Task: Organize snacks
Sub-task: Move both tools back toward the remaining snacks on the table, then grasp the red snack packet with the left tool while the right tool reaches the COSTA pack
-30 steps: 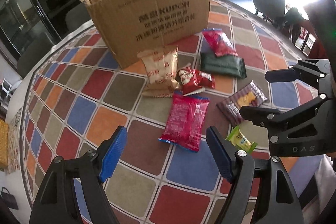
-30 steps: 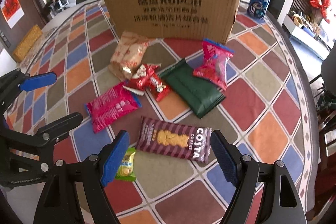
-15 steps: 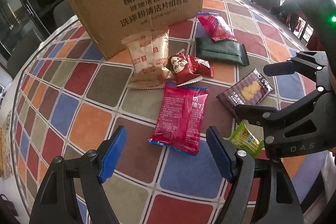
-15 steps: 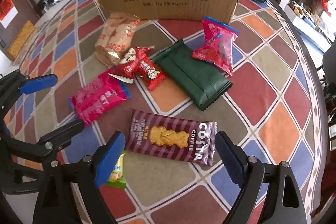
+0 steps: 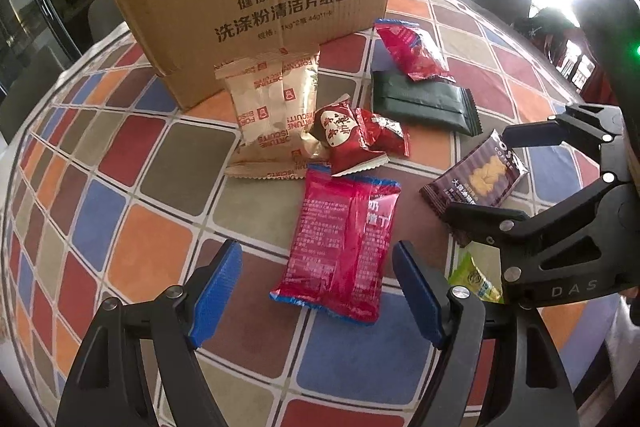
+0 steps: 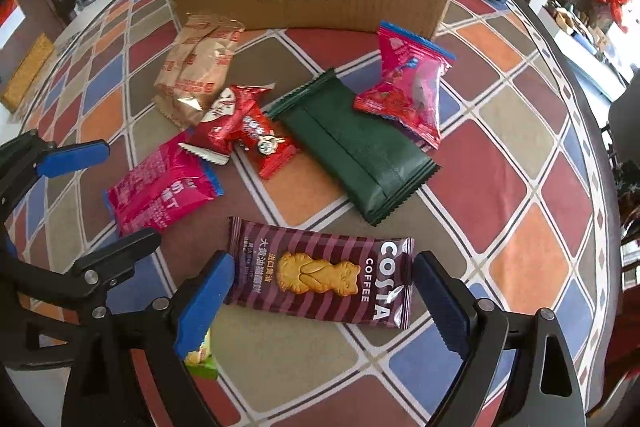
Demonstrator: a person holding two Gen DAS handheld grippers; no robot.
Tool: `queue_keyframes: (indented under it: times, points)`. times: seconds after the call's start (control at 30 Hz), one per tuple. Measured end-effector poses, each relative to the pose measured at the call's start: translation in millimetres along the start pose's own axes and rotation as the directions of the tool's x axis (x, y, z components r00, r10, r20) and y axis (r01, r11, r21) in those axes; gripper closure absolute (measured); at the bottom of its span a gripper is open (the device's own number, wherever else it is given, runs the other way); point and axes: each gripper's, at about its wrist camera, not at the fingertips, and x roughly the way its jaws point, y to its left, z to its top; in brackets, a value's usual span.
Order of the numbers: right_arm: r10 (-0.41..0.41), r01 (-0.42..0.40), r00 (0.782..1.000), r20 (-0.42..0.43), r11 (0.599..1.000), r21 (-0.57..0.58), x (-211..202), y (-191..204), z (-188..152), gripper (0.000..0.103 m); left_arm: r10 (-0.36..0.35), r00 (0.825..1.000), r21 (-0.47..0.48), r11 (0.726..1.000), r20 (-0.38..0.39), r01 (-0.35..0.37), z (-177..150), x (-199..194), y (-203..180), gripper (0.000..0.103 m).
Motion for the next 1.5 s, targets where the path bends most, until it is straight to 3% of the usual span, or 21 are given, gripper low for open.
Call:
queue_keyframes:
  times: [0.33, 0.47, 0.57, 0.73, 0.87, 0.9, 0.97, 1.13, 1.33, 1.4, 1.5]
  points:
    - [-0.014, 0.014, 1.0, 0.014, 1.0, 0.024, 1.8, -8.5, 1.3, 0.011, -0.063, 0.998, -0.035, 0.997, -0.015, 0.063, 3.4, 9.6, 1.1, 0.029]
    - [-0.017, 0.016, 1.0, 0.02, 1.0, 0.023, 2.2, -8.3, 1.6, 0.011, -0.09, 0.996, -0.035, 0.995, -0.012, 0.089, 2.2, 9.4, -2.7, 0.04]
    - [-0.016, 0.015, 0.999, 0.029, 1.0, 0.021, 1.7, -8.5, 0.9, 0.013, -0.082, 0.997, -0.035, 0.996, -0.005, 0.082, 2.4, 8.2, -6.0, 0.054]
    - [-0.007, 0.006, 0.999, 0.05, 1.0, 0.019, -1.3, -8.1, -2.2, 0.017, -0.072, 0.997, -0.052, 0.996, -0.001, 0.072, 3.5, 7.8, -6.5, 0.061]
    - [0.006, -0.009, 0.997, 0.08, 0.999, 0.046, -8.0, -14.6, -3.7, 0.031, -0.081, 0.997, -0.065, 0.995, 0.001, 0.081, 1.2, 5.3, -9.3, 0.062]
    - [0.01, -0.014, 0.996, 0.084, 0.999, 0.05, -9.0, -16.1, -3.6, 0.04, -0.08, 0.997, -0.067, 0.995, 0.002, 0.08, 0.0, 4.1, -11.0, 0.062]
    - [0.013, -0.019, 0.994, 0.105, 0.998, 0.053, -13.9, -19.1, -2.7, 0.047, -0.082, 0.997, -0.072, 0.994, 0.008, 0.082, -1.1, 1.4, -13.2, 0.062]
    - [0.06, -0.064, 0.996, 0.061, 0.997, 0.051, -14.3, -20.1, -5.7, 0.047, -0.077, 0.996, -0.101, 0.992, 0.032, 0.08, -4.3, -10.9, -14.1, 0.062]
    - [0.104, -0.102, 0.994, 0.022, 0.992, -0.078, -21.9, 0.2, -20.6, 0.046, -0.043, 0.998, -0.135, 0.99, 0.046, 0.049, -10.8, -27.9, -14.6, 0.062]
    - [0.093, -0.088, 0.995, 0.033, 0.987, -0.133, -25.5, 5.3, -20.9, 0.032, -0.044, 0.998, -0.174, 0.983, 0.052, 0.052, -13.2, -33.3, -13.4, 0.062]
    - [0.07, -0.054, 0.996, 0.057, 0.968, -0.246, -31.2, 12.9, -18.3, 0.03, -0.021, 0.998, -0.233, 0.972, 0.052, 0.032, -17.7, -39.4, -12.8, 0.062]
